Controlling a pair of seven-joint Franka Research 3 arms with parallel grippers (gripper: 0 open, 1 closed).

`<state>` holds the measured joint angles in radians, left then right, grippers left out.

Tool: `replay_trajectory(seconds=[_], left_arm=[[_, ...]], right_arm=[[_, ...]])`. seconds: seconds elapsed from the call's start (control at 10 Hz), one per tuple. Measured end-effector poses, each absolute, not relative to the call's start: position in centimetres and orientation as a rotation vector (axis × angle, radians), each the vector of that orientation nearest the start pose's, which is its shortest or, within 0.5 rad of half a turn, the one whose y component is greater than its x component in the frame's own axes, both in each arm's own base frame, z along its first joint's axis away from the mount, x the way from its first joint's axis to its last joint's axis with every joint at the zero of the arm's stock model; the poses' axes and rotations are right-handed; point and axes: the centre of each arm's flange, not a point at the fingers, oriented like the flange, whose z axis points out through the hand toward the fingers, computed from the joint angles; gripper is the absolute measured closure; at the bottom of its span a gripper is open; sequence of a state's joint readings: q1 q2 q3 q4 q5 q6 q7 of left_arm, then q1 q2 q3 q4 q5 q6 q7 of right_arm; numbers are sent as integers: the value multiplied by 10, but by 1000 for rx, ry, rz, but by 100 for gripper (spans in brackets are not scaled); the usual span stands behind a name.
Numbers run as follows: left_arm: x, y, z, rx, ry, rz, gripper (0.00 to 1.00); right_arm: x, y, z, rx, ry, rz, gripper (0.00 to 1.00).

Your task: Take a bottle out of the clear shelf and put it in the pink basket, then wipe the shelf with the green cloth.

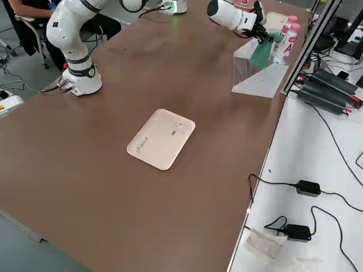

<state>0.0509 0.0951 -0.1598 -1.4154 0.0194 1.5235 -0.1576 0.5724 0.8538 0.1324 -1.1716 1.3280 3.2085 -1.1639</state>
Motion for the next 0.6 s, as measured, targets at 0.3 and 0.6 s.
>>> replay_trajectory(seconds=[0.3,0.6], left_arm=[[577,-58,640,-3139,-74,-29,0],[577,-58,641,-3139,-74,-30,0]], right_arm=[[654,420,343,-2276,-427,-1284,95],[652,421,338,-2282,-426,-1275,95]])
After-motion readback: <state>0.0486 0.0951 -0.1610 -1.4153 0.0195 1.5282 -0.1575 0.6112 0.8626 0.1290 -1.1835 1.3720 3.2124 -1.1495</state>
